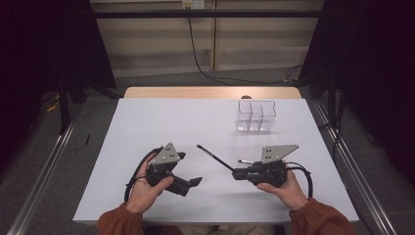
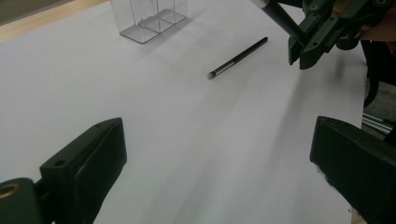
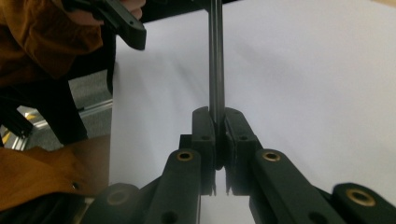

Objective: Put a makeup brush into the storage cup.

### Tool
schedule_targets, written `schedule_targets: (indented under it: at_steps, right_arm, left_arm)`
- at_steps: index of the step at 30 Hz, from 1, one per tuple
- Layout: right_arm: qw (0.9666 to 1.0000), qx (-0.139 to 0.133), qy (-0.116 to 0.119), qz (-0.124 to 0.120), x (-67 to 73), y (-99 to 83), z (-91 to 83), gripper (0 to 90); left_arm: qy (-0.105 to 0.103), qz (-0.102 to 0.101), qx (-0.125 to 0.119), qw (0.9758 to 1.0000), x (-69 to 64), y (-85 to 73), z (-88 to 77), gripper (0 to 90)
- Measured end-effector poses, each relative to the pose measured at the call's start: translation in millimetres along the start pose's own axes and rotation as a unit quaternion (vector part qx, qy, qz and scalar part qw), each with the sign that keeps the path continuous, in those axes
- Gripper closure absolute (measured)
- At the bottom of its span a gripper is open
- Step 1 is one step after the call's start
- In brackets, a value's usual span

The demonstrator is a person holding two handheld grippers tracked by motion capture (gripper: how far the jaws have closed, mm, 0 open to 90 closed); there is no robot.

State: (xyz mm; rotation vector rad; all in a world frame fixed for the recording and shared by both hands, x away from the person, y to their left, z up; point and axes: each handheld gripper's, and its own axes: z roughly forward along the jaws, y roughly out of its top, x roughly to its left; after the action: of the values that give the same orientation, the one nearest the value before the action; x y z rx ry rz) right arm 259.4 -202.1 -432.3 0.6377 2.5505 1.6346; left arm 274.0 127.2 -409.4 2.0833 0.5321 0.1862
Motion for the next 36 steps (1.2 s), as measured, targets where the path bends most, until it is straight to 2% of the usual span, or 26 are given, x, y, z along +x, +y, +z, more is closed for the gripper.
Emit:
schedule_targets:
  at_steps: [6, 13, 15, 17, 19, 20, 21, 22, 24, 28, 30, 32, 36]
  right_arm:
    - [0.9993, -0.037, 0.008, 0.007, 0.0, 0.2, -0.8, 83.9]
    - [0.9988, -0.048, 0.004, 0.005, 1.1, 0.6, -0.2, 83.9]
    - [0.9986, -0.053, 0.002, 0.004, 0.4, 0.6, 0.3, 83.9]
    - [0.9987, -0.051, 0.002, 0.002, -0.2, 0.7, 0.8, 83.9]
    - [0.9985, -0.054, 0.002, 0.005, -1.4, 0.5, 1.5, 83.9]
    - [0.9986, -0.052, 0.002, 0.004, -2.0, 0.5, 1.9, 83.9]
    - [0.9987, -0.052, 0.002, 0.004, -2.0, 0.5, 2.2, 83.9]
    - [0.9986, -0.052, 0.002, 0.005, -2.1, 0.5, 2.3, 83.9]
    - [0.9987, -0.051, 0.003, 0.004, -1.9, 0.6, 2.4, 83.9]
    - [0.9986, -0.053, 0.002, 0.003, -2.1, 0.6, 1.9, 83.9]
    - [0.9985, -0.054, -0.006, 0.001, -1.9, 0.8, 1.0, 83.9]
    - [0.9984, -0.056, -0.008, 0.000, -2.0, 1.4, -0.4, 83.9]
    - [0.9983, -0.057, -0.011, 0.001, -2.0, 1.4, -0.8, 83.9]
  left_arm:
    - [0.002, -0.007, -0.014, 0.9999, -0.8, 1.2, -0.1, 3.8]
    - [0.003, -0.007, -0.033, 0.9994, -3.6, 4.1, 2.9, 3.8]
    - [-0.006, -0.005, -0.053, 0.9986, -5.1, 6.6, 5.9, 5.2]
    - [0.002, 0.006, -0.060, 0.9982, -7.1, 8.1, 8.6, 5.2]
    - [0.003, 0.004, -0.060, 0.9982, -7.8, 8.8, 9.4, 5.2]
    - [-0.010, -0.001, -0.063, 0.9980, -7.8, 10.0, 11.3, 5.2]
    - [-0.012, -0.004, -0.068, 0.9976, -7.6, 11.8, 12.3, 5.2]
    - [-0.009, -0.007, -0.082, 0.9966, -7.2, 13.3, 13.2, 5.2]
    - [-0.001, -0.010, -0.093, 0.9956, -6.5, 16.7, 13.7, 5.0]
    - [0.002, -0.010, -0.098, 0.9951, -7.3, 23.0, 15.8, 5.0]
    - [-0.003, -0.010, -0.099, 0.9951, -7.5, 25.2, 16.5, 5.8]
    - [-0.018, 0.002, -0.107, 0.9941, -8.2, 29.4, 17.2, 5.0]
    - [-0.021, 0.002, -0.107, 0.9940, -8.8, 36.6, 21.8, 5.5]
